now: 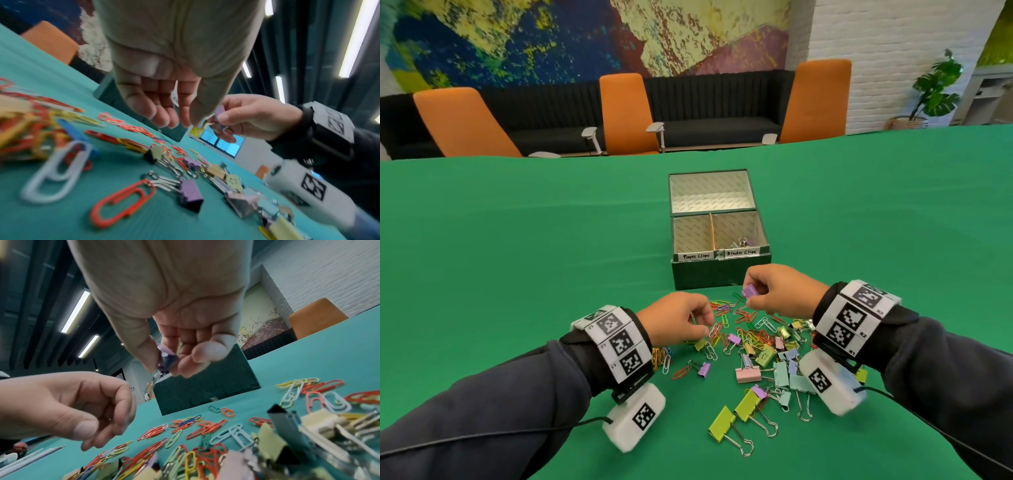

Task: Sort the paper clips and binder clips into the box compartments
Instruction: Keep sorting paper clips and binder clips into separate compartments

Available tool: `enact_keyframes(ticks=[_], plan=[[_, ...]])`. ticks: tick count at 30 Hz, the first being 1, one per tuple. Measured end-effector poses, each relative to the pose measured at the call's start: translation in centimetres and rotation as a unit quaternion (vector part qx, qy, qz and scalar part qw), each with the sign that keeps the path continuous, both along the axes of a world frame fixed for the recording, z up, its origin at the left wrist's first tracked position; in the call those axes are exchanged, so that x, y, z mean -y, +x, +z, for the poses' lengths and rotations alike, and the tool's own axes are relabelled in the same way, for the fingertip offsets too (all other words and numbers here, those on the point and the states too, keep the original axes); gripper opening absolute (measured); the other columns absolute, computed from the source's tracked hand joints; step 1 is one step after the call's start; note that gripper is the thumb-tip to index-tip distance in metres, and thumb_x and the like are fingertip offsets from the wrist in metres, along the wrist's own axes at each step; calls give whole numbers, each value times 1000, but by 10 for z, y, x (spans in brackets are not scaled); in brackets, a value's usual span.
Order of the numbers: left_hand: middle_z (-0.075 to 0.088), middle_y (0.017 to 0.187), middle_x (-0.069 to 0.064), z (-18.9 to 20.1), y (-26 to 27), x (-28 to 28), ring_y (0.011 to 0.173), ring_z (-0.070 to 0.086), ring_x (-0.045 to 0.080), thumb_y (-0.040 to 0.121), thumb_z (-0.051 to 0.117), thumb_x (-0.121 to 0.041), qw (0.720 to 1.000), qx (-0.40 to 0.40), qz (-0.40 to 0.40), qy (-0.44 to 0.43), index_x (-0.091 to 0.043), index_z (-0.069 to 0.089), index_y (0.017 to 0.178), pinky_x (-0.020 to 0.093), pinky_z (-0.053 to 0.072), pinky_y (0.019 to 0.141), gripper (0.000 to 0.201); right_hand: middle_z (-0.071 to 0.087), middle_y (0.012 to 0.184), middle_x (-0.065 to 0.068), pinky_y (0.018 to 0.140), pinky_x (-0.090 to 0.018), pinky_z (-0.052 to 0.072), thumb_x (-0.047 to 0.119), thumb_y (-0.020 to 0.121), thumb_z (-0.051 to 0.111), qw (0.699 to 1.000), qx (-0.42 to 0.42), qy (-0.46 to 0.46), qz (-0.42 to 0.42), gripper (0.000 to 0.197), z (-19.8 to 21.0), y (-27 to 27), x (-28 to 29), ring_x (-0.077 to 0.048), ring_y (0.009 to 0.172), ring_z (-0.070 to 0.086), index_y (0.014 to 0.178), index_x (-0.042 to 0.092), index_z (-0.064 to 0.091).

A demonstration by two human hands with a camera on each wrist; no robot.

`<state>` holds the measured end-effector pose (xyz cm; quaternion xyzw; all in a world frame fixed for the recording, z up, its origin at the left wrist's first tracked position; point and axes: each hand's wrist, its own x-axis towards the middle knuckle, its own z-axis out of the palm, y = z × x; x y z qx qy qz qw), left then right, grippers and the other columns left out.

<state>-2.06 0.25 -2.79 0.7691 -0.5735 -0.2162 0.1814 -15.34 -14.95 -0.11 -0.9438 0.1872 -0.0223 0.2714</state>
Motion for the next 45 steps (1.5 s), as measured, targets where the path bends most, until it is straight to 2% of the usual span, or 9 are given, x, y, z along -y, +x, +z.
enact_keyframes(ticks=[3,9,14,16,20,22,24,31,45], plan=[[63,93,1,0,-9,15,68,48,8,83,63,-21,996,73,-44,40,-14,60,107,16,37,61,24,48,67,12,56,-17,37,15,85,60,999,-8,-31,-4,5,1,2,3,-11,65,49,86,18,57],[61,102,8,-4,-29,43,82,48,17,83,65,-29,977,150,-91,119,-12,55,109,28,35,69,33,55,82,10,58,-15,39,19,91,53,992,54,-100,-60,24,23,19,26,-4,63,48,114,15,60],[52,89,3,-1,-35,52,82,46,19,84,64,-22,966,169,-99,171,-13,54,95,28,34,66,17,49,72,7,55,-22,45,19,90,55,974,153,-61,-154,20,44,46,49,-12,60,51,109,12,53],[52,88,3,0,-35,51,81,47,19,85,61,-17,964,176,-103,169,-15,54,92,28,34,67,10,57,77,2,69,-31,54,19,88,58,974,165,-11,-154,28,46,53,54,-18,69,59,114,11,51],[62,97,10,1,-27,43,83,50,19,85,51,-7,977,153,-74,125,-8,60,100,27,40,71,18,59,108,-5,75,-26,50,19,86,62,987,103,4,-126,45,40,52,53,-16,87,59,128,17,45],[65,104,7,2,-18,37,89,56,19,85,49,-5,988,125,-45,82,-8,62,102,23,40,75,21,56,118,-5,85,-32,51,19,86,61,989,90,-26,-111,41,36,43,46,-18,99,57,125,18,48],[64,91,-1,5,-7,32,81,56,12,85,54,-7,994,92,-17,47,-10,63,100,17,41,68,17,59,112,-3,85,-30,50,18,86,61,992,82,-47,-79,31,32,32,35,-17,94,57,117,17,54],[62,70,1,24,12,20,56,57,6,80,64,4,968,-216,74,-108,-17,52,80,20,48,57,24,59,68,8,52,-19,47,14,87,60,998,2,68,-3,5,14,6,-5,-6,58,56,86,19,59],[60,64,3,40,-2,15,46,58,1,78,64,9,933,-270,100,-215,-15,50,79,15,46,49,28,59,63,0,48,-24,46,14,86,62,978,126,165,-22,17,18,9,-23,-12,55,57,70,17,58]])
